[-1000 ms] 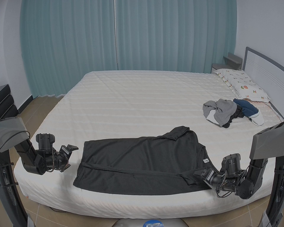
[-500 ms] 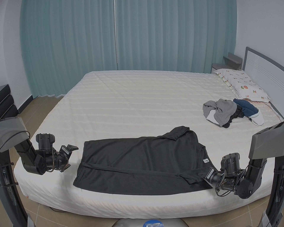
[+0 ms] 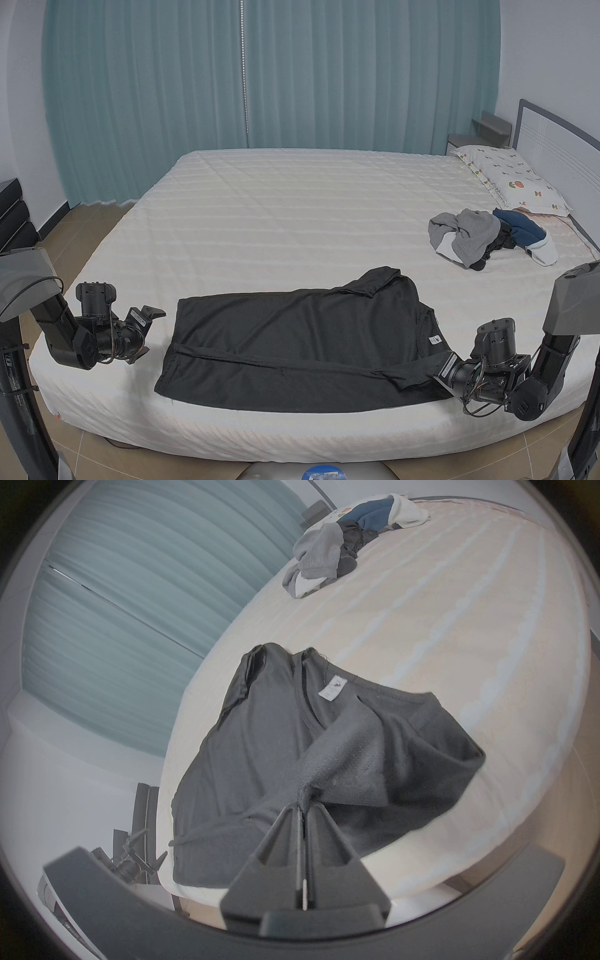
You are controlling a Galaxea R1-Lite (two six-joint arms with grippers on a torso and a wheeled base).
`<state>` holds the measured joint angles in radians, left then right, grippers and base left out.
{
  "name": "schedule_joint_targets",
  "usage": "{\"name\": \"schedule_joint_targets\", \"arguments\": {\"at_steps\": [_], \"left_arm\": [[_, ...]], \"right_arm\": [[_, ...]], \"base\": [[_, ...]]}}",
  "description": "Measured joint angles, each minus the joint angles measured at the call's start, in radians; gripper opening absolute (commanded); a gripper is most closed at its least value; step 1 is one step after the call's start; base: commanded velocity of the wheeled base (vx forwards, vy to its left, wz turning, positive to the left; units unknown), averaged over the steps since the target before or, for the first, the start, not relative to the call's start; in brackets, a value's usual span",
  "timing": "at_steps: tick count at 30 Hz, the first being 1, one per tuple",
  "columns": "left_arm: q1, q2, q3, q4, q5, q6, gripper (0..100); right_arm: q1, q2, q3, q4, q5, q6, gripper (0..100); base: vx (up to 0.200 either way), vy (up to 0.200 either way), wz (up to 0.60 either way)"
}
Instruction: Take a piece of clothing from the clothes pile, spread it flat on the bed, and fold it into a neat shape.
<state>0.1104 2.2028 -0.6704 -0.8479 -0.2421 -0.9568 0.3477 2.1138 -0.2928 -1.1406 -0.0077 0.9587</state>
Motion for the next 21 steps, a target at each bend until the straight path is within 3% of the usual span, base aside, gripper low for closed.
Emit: {"name": "schedule_joint_targets", "arguments": {"at_steps": [3,4,14,21], "left_arm": [[0.0,0.0,0.0,0.0,0.0,0.0,100],[0.0,0.0,0.0,0.0,0.0,0.0,100],[0.0,0.0,0.0,0.0,0.0,0.0,100],[0.0,0.0,-0.001,0.0,0.0,0.0,100]], "right_arm": [[0.02,-0.012,0.009,0.038,-0.002,-0.02,0],[0.027,-0.015,0.011,0.042,-0.002,-0.03,100],[0.038,-0.024,0.049,0.059,-0.006,-0.125,100],[0.03,-0.071,0.055,0.054,-0.026,-0.137,100]], "base": [[0.0,0.0,0.0],[0.0,0.0,0.0],[0.0,0.0,0.0],[0.0,0.0,0.0]]}}
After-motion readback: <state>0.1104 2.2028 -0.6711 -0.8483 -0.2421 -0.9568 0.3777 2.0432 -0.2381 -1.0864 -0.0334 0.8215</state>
